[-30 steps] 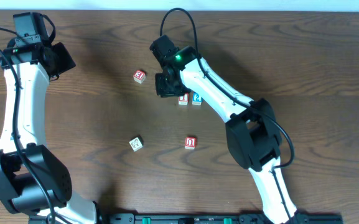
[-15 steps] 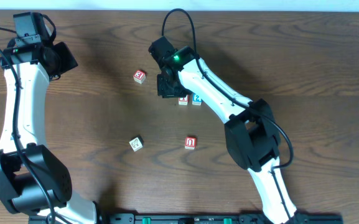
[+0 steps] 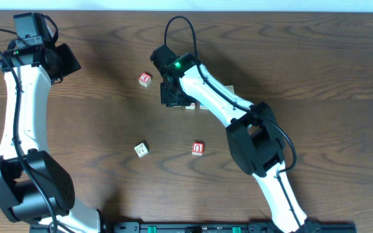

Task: Spell out Ai2
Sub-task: 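Carry the A block with the right gripper and place it left of I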

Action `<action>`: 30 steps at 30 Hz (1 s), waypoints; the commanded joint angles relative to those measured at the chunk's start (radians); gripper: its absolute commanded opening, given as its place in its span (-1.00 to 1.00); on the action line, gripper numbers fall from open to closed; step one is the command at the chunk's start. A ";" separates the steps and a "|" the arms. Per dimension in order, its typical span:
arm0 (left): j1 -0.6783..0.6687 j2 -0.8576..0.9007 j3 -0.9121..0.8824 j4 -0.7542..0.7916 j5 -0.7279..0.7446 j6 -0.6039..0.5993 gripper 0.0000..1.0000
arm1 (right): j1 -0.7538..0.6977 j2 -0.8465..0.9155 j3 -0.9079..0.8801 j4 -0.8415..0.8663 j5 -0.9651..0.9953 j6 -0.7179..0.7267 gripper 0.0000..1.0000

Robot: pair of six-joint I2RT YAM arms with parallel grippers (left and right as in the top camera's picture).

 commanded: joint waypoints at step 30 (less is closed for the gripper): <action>0.000 -0.024 0.002 0.000 0.003 0.011 0.09 | -0.003 0.042 0.019 0.020 0.005 0.013 -0.21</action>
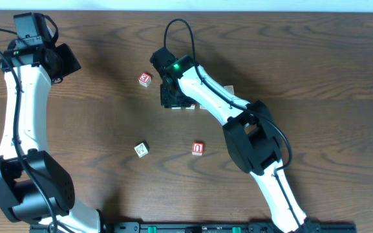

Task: Spell out Ai2
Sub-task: 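Carry the A block with the right gripper and place it left of I, then release the A block and raise the right gripper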

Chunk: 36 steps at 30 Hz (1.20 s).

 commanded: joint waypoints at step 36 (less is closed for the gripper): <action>-0.275 -0.016 -0.156 0.109 0.484 0.022 -0.89 | -0.395 -0.080 0.490 -0.518 -0.189 -0.393 -0.97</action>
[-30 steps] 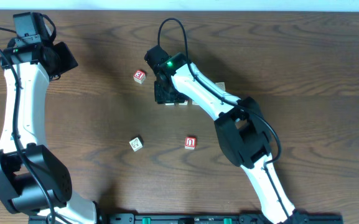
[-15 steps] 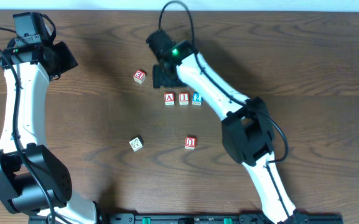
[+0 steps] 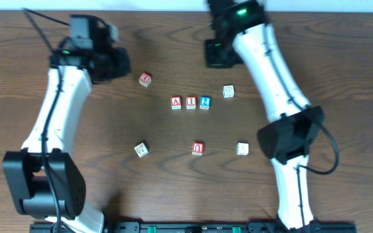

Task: Spell out Ai2
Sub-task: 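Release the A block and raise the right gripper, then push the A, I, 2 blocks together from both sides with both grippers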

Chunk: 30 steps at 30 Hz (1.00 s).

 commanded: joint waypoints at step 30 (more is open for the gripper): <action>-0.064 0.016 -0.216 0.053 0.041 -0.041 -0.88 | -0.222 -0.580 -1.123 0.504 -0.522 -0.418 -0.97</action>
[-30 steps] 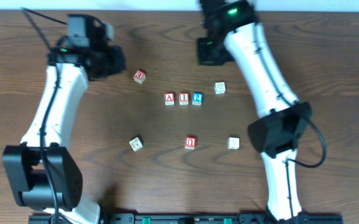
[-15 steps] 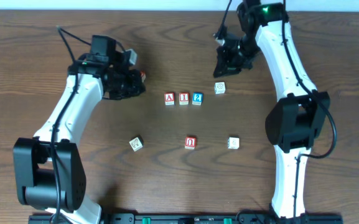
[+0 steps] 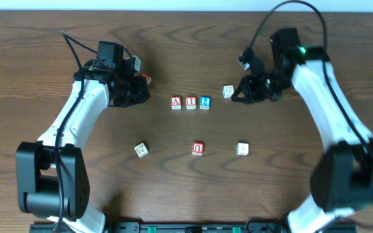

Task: Spell out Ai2
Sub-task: 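Push the A, I, 2 blocks together from both sides with both grippers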

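In the overhead view three blocks stand in a row at mid-table: a red-lettered A block (image 3: 176, 102), a red-lettered I block (image 3: 191, 102) and a blue 2 block (image 3: 205, 101). They sit side by side, reading A, I, 2 from left to right. My left gripper (image 3: 136, 94) hovers left of the row, beside a red block (image 3: 147, 78), and its jaws are too dark to read. To the right of the row, my right gripper (image 3: 238, 92) has its fingers spread. It points at a white block (image 3: 228, 91) and holds nothing.
Nearer the front edge lie a white block (image 3: 141, 149), a red block (image 3: 198, 148) and another white block (image 3: 242, 149). Both arms reach in from the sides, and cables loop above each wrist.
My left gripper has come down from beside the red block toward the row's left side. The right gripper has moved from the far edge down to the white block right of the row. The row is unchanged.
At first my right gripper sat low over the row's place, hiding it, while the left arm stayed in the far left corner. Then the right arm was away at the far edge with A, I, 2 showing, and the left had come inward. Now both flank the row.
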Action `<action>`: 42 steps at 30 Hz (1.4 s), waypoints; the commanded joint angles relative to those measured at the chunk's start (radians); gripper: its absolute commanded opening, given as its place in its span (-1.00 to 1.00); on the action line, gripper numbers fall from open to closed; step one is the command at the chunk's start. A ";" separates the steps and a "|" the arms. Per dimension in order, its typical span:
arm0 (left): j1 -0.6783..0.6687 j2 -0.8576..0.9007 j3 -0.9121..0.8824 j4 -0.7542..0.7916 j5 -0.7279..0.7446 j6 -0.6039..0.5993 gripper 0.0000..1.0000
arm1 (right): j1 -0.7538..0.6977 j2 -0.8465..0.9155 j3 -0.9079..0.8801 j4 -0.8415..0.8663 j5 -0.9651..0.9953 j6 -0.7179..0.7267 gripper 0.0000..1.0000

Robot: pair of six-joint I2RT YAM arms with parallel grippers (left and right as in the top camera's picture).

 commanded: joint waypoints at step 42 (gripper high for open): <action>-0.075 0.266 -0.046 0.315 0.110 -0.257 -0.88 | 0.094 0.265 -0.202 0.563 -0.041 0.455 -0.98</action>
